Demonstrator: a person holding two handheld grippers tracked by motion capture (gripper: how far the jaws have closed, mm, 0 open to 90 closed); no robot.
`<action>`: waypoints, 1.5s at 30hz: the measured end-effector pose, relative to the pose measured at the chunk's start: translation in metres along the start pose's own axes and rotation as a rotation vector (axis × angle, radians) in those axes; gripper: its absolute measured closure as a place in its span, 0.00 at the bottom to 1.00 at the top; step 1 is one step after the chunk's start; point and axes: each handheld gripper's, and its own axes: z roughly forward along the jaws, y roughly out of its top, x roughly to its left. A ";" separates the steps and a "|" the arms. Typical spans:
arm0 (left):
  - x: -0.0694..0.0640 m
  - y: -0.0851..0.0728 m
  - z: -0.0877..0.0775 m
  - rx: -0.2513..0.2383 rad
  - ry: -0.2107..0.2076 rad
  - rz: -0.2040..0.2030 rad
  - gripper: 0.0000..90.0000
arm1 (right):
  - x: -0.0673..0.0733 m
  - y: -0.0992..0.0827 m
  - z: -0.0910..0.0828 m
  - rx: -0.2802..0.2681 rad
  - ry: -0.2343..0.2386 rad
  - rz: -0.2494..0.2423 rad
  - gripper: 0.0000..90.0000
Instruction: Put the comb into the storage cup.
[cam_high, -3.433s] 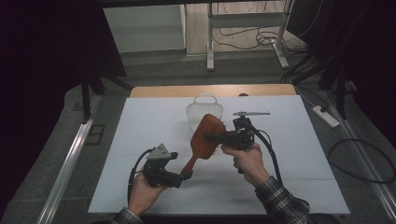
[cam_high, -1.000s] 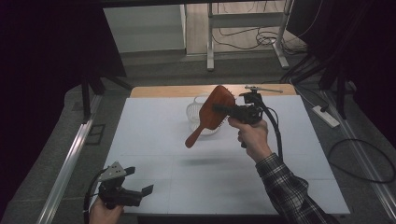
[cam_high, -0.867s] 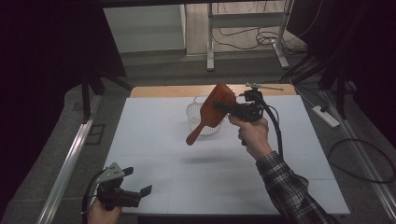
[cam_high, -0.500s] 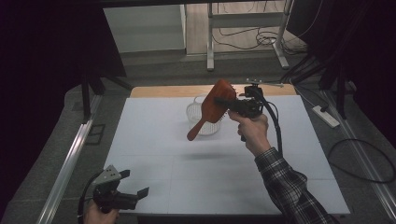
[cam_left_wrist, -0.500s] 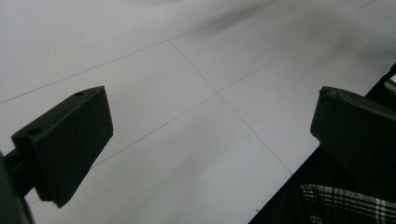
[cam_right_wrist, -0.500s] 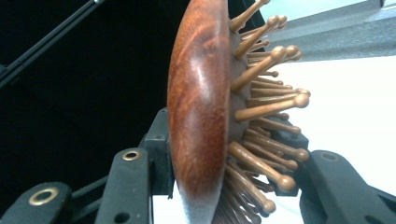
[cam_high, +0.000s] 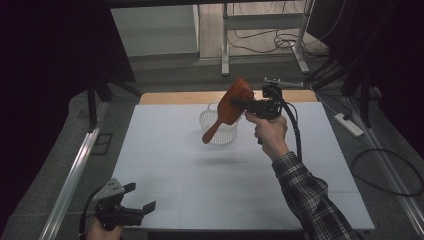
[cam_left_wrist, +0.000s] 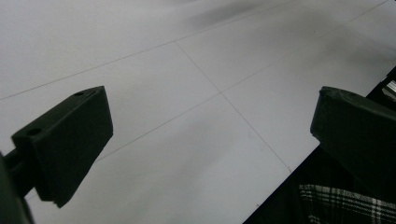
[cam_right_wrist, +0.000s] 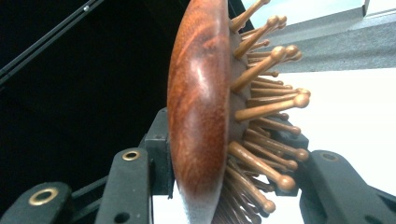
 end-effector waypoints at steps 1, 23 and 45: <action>0.000 0.000 0.000 -0.001 0.000 -0.002 0.00 | -0.001 0.003 0.000 -0.006 -0.003 0.001 0.59; -0.002 0.000 0.001 0.027 0.011 0.011 0.00 | -0.005 0.029 0.010 -0.044 -0.067 -0.012 0.59; -0.003 0.001 0.002 0.040 0.011 0.017 0.01 | -0.011 0.029 0.030 -0.022 -0.138 -0.058 0.59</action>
